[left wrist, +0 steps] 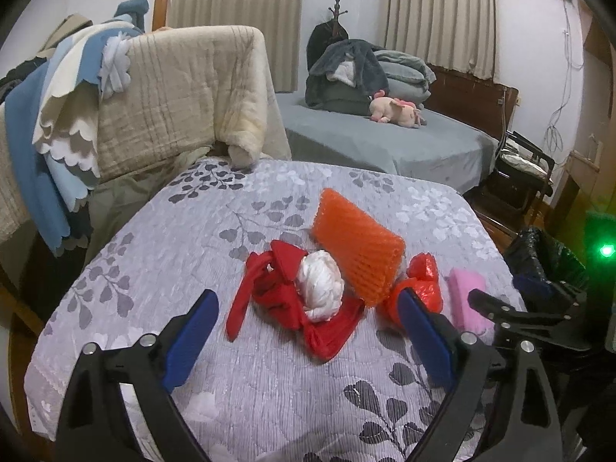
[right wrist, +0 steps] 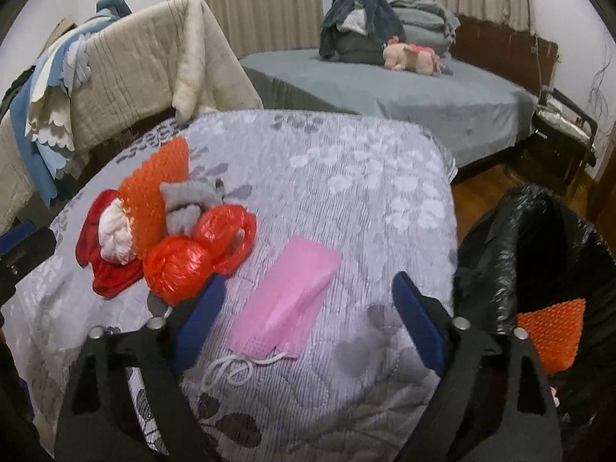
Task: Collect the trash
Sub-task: 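Move both tools back over the remaining items on the table, then grasp the pink mask with the right tool while the left tool grasps the white knotted bag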
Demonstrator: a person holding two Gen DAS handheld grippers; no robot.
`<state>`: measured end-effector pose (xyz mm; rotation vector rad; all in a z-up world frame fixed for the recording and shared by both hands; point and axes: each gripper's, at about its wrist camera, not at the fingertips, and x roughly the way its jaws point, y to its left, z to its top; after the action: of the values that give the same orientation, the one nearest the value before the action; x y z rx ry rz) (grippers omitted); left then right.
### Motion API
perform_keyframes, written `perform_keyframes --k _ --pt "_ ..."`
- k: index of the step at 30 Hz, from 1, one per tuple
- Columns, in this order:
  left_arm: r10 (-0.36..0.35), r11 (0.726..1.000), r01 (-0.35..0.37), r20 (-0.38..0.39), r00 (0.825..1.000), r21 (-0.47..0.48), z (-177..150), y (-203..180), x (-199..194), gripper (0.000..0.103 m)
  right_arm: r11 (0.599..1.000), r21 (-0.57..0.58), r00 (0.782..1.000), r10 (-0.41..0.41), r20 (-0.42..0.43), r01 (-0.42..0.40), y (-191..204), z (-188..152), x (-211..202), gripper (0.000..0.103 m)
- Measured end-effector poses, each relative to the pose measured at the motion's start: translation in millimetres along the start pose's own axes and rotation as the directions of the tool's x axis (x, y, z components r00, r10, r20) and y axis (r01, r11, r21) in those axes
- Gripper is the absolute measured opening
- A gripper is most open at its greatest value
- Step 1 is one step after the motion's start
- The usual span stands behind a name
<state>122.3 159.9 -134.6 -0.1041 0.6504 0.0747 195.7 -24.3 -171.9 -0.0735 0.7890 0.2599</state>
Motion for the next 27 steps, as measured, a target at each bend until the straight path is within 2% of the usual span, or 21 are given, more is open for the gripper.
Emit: perform_keyframes --k 3,6,8,9,11,13,14,17,25,27 --pt "-0.005 1.000 0.005 -0.008 1.000 0.001 0.5 -1.2 4.7 0.091 1.000 -0.003 1.000 0.007 -0.022 -0.007 1.1 -1.4 6.5 0.080" --pt "-0.013 1.000 0.013 -0.013 1.000 0.005 0.6 -2.8 9.6 0.090 1.000 -0.007 0.999 0.021 -0.048 -0.021 2.1 -2.1 12.9 0.071" --pt "-0.017 1.000 0.017 -0.018 1.000 0.008 0.7 -4.1 12.3 0.088 0.999 -0.013 0.997 0.031 -0.068 -0.032 3.5 -2.7 16.5 0.058" --pt "-0.019 1.000 0.020 -0.021 1.000 0.008 0.7 -4.7 14.3 0.087 0.999 -0.015 0.996 0.040 -0.078 -0.041 4.5 -3.2 18.4 0.055" --pt "-0.022 1.000 0.022 -0.024 0.999 0.010 0.9 -5.9 17.4 0.085 0.998 -0.017 0.994 0.057 -0.094 -0.059 6.7 -4.7 22.0 0.040" --pt "-0.024 1.000 0.025 -0.027 0.999 0.016 1.9 -7.4 21.4 0.080 0.997 -0.016 0.992 0.072 -0.100 -0.074 6.4 -5.2 23.2 0.034" --pt "-0.027 0.999 0.027 -0.029 0.999 0.021 2.4 -8.5 24.0 0.078 0.997 -0.013 0.992 0.076 -0.100 -0.077 6.0 -5.0 23.1 0.027" --pt "-0.035 0.999 0.036 -0.029 0.999 0.035 3.4 -11.5 29.2 0.067 0.995 -0.005 0.991 0.096 -0.096 -0.097 3.8 -3.5 21.9 0.015" --pt "-0.038 0.998 0.042 -0.065 0.997 0.053 3.1 -18.1 50.6 0.045 0.994 -0.010 0.991 0.111 -0.071 -0.112 1.6 4.7 15.9 0.013" --pt "-0.034 0.998 0.038 -0.076 0.997 0.054 1.6 -19.2 54.8 0.042 0.994 -0.011 0.991 0.111 -0.068 -0.112 0.9 6.2 15.3 0.013"
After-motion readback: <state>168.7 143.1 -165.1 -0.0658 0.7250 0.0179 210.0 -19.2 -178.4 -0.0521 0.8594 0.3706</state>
